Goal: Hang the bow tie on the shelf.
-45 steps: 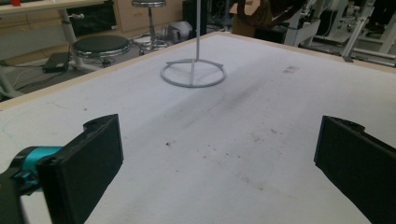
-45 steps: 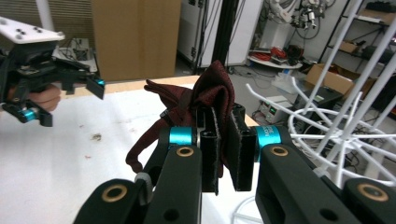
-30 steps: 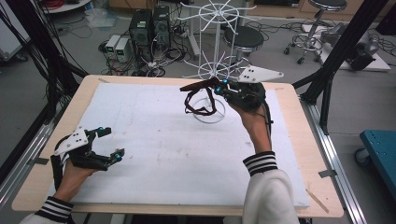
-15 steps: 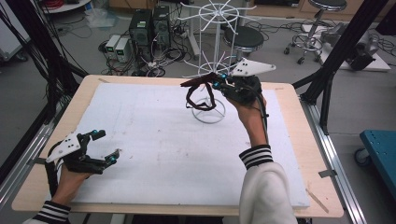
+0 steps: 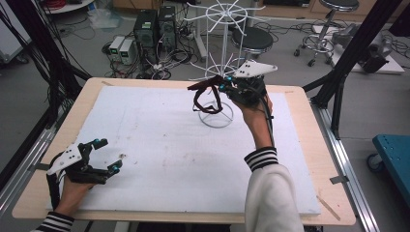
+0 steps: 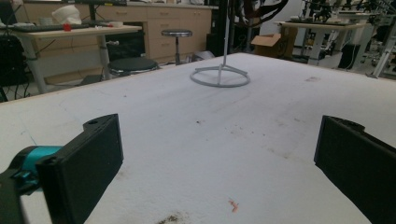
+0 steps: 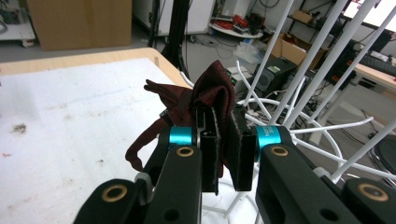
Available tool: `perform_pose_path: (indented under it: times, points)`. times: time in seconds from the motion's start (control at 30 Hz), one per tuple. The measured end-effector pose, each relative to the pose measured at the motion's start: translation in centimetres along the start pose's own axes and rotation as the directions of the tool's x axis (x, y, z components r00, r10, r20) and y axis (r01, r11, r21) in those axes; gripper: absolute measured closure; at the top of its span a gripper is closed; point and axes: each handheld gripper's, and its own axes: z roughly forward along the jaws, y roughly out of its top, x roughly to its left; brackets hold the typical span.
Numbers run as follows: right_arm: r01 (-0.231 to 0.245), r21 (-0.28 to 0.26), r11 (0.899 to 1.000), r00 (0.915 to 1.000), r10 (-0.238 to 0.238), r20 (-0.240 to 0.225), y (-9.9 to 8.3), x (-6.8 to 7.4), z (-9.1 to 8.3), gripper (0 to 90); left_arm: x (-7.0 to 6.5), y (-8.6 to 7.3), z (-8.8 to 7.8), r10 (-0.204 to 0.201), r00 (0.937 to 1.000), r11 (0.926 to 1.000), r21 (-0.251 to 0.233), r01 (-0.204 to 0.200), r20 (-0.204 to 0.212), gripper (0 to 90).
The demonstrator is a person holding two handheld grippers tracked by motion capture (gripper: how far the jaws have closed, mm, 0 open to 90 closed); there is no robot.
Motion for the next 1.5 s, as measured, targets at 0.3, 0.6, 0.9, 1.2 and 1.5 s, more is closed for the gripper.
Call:
perform_pose_path:
  times: [0.3, 0.6, 0.9, 1.2, 1.5]
  points:
    - [-0.015, 0.014, 1.000, 0.9997, 0.014, 0.018, -0.1, -0.1, 0.3, 84.5, -0.1, -0.7, 0.0, -0.009, 1.0000, 1.0000, -0.004, 0.009, -0.003, 1.7]
    - [-0.023, 0.027, 0.999, 0.9985, 0.022, 0.050, -0.2, 0.0, 0.3, 80.8, -0.1, -0.7, 0.0, -0.010, 0.9999, 0.9999, -0.005, 0.010, -0.002, 1.7]
    - [-0.052, 0.025, 0.998, 0.9945, 0.050, 0.092, -0.1, 0.0, 0.1, 72.1, -0.1, -0.7, 0.0, -0.009, 1.0000, 1.0000, -0.005, 0.009, 0.001, 1.7]
    - [-0.084, 0.005, 0.996, 0.9874, 0.083, 0.135, -0.7, 0.2, -0.3, 41.4, 0.0, -0.7, 0.0, -0.012, 0.9999, 0.9999, -0.005, 0.012, 0.000, 1.7]
    - [-0.132, -0.085, 0.988, 0.9776, 0.143, 0.154, -0.5, 0.2, -1.4, 9.3, -0.1, -0.7, 0.0, -0.011, 0.9999, 0.9999, -0.004, 0.011, -0.004, 1.7]
